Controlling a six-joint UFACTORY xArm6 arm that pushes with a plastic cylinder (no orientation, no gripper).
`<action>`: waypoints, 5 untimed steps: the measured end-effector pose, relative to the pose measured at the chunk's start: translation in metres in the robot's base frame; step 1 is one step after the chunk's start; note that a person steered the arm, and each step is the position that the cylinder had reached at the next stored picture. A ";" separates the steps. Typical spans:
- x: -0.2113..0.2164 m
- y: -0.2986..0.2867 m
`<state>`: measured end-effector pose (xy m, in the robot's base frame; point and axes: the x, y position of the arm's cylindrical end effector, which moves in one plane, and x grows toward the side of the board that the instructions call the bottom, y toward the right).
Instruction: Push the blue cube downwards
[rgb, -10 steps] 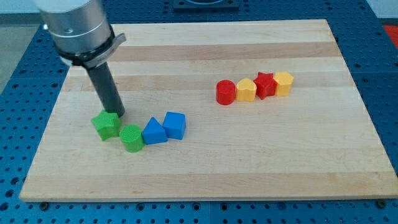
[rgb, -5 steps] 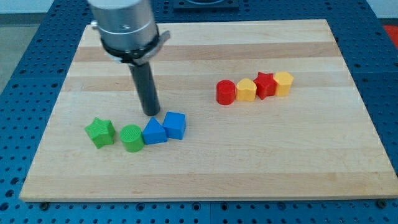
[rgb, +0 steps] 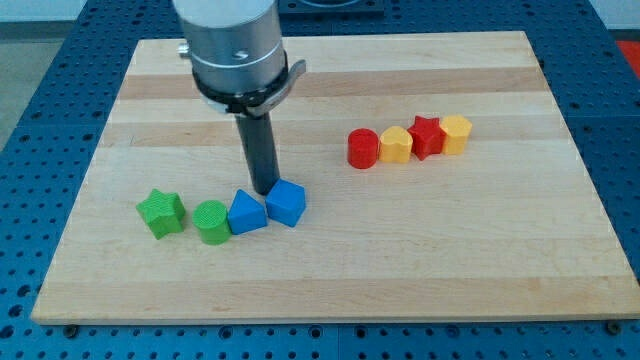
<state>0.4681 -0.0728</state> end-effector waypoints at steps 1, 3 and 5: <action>-0.004 0.018; 0.005 0.042; 0.013 0.035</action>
